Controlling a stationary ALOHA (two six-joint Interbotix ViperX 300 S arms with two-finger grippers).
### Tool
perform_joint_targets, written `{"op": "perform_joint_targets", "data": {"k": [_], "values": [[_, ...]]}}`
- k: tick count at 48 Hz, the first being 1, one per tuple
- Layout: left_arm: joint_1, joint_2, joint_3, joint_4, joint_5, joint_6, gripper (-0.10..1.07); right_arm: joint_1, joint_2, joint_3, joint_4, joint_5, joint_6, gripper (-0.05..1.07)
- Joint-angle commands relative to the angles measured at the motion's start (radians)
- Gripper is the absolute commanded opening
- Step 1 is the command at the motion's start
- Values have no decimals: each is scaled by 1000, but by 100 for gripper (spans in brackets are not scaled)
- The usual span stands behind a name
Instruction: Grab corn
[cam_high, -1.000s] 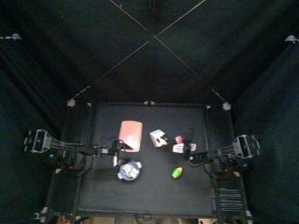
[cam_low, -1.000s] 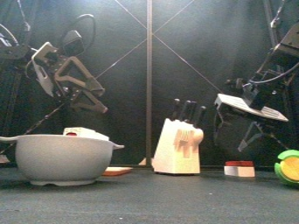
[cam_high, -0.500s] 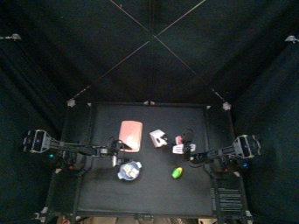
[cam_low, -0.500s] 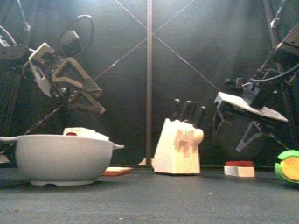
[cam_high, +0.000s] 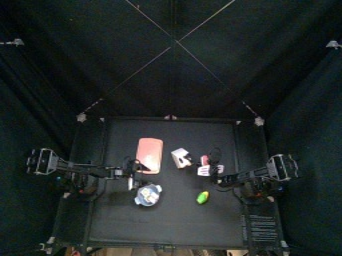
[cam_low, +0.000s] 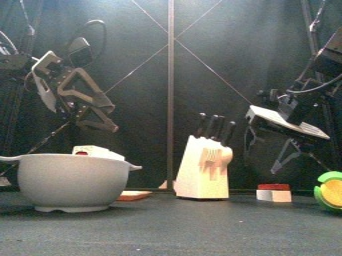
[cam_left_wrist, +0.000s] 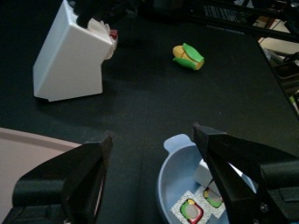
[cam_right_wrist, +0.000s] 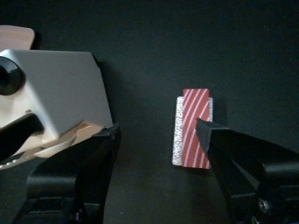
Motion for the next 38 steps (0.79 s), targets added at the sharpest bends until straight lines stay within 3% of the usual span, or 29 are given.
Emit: {"op": "perform_joint_targets", "data": {"k": [1,21,38], "values": [[-6,0,-9,-11,-9,0,104,3,-26,-5,-3,2,-2,98],[-9,-2,-9,-17,-9,5,104,15,-40,-2,-2,-9,-3,98],[-43,-35,5,-14,-9,6,104,78,-195,17,-32,-12,-3,98]]}}
